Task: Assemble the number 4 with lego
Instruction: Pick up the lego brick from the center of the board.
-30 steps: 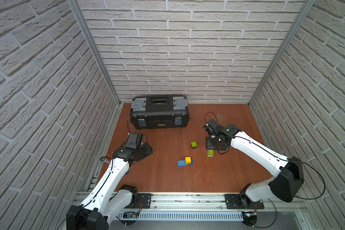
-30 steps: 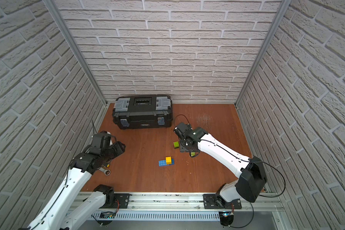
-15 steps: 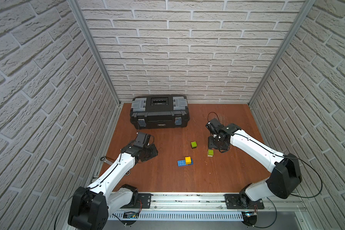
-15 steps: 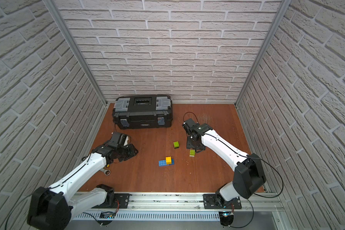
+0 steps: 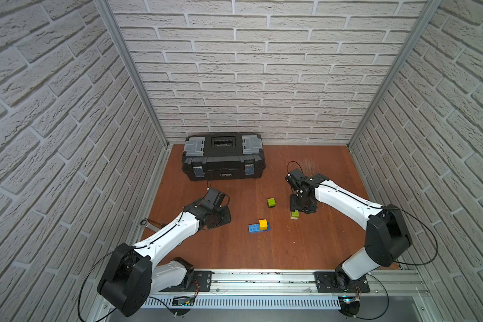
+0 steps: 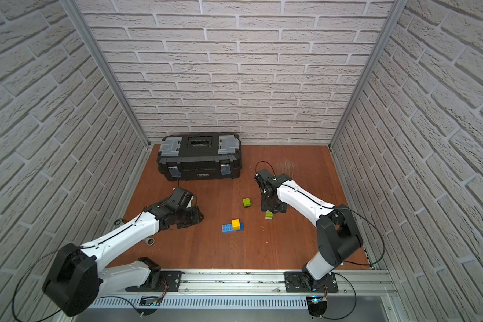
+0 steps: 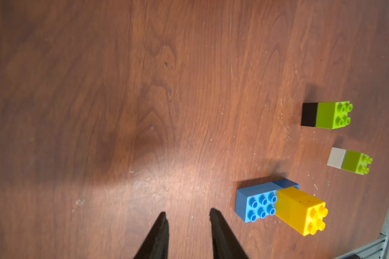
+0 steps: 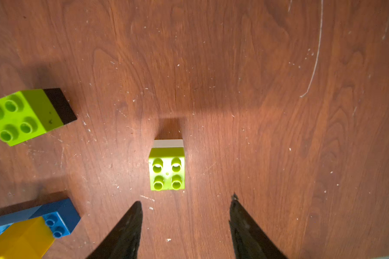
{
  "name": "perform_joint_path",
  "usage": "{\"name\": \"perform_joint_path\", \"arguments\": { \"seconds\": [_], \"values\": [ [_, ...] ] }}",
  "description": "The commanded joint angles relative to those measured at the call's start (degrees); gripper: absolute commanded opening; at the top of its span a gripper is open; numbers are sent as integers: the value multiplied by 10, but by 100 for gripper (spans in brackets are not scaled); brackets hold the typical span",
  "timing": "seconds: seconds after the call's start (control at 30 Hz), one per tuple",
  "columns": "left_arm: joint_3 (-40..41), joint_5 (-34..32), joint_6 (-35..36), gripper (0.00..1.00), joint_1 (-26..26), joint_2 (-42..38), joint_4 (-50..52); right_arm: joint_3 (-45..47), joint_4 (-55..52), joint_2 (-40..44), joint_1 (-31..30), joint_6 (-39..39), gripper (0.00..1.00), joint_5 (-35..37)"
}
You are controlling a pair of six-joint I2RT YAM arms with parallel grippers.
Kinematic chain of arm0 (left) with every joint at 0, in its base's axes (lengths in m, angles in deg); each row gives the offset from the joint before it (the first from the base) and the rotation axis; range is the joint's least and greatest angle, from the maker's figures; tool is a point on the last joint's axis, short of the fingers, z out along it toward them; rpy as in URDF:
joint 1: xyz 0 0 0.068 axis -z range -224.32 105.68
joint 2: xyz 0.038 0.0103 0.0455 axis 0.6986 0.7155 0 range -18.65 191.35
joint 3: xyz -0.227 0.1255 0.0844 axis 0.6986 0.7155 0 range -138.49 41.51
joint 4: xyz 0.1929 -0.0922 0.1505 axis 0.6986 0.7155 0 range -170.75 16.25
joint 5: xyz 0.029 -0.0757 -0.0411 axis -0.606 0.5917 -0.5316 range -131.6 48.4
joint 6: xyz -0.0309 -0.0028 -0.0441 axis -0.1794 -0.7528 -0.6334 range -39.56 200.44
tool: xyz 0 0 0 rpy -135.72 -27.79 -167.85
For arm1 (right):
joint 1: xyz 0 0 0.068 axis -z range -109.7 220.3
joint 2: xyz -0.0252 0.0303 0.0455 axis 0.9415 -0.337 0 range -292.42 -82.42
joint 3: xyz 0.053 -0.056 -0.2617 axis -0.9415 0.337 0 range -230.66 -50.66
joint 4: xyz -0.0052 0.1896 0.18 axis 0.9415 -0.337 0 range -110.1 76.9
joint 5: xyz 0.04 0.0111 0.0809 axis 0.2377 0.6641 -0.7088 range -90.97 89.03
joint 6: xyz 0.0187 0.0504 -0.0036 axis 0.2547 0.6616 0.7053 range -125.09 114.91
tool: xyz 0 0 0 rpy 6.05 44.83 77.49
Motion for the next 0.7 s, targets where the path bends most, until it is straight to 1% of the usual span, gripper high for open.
{"name": "perform_joint_path", "arguments": {
  "seconds": [0.0,0.07,0.17,0.3,0.37,0.53,0.67],
  "values": [
    [2,-27,-14,38,54,27,-42,22,34,-22,12,-19,63,-18],
    [6,-39,-29,37,79,40,-55,23,38,-37,15,-26,63,-20],
    [17,-42,-59,35,98,55,-85,25,46,-60,17,-45,62,-18],
    [17,-58,-72,33,124,63,-84,29,69,-92,21,-61,61,-30],
    [19,-65,-77,32,132,61,-79,30,79,-106,22,-66,60,-42],
    [27,-67,-84,31,143,61,-77,33,95,-136,21,-70,60,-45],
    [30,-66,-87,31,148,73,-84,39,104,-145,22,-69,55,-43]
  ]
}}
